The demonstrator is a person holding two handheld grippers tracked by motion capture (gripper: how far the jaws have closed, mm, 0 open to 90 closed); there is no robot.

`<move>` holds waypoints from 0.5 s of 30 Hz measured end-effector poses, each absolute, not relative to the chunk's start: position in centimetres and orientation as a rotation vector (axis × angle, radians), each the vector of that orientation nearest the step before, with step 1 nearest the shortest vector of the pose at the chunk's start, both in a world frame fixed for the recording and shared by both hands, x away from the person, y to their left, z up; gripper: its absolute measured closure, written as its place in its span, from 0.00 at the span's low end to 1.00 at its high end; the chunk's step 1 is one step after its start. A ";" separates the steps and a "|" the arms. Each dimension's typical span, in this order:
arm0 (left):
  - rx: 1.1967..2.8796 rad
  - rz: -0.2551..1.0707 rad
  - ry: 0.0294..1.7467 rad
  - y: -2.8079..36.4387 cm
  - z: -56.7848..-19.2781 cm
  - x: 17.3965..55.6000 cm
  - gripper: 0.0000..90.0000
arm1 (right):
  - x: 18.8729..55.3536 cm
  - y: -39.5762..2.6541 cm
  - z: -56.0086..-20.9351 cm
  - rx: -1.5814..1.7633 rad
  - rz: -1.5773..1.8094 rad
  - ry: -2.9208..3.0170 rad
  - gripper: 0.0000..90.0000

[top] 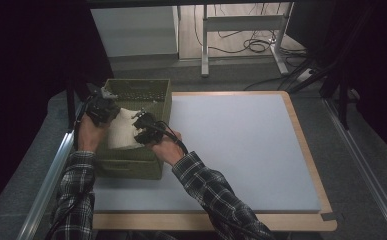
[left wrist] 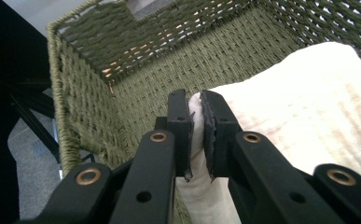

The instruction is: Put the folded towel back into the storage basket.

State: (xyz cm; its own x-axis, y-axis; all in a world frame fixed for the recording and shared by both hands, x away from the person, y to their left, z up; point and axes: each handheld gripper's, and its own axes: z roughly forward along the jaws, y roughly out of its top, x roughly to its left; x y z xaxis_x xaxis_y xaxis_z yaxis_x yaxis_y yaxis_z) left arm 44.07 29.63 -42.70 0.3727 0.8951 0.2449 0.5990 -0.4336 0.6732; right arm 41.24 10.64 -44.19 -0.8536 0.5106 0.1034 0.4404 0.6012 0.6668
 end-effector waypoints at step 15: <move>2.225 0.771 1.328 30.0 -43.9 44.9 0.91 | 41.7 12.1 -45.0 0.806 0.967 2.757 0.86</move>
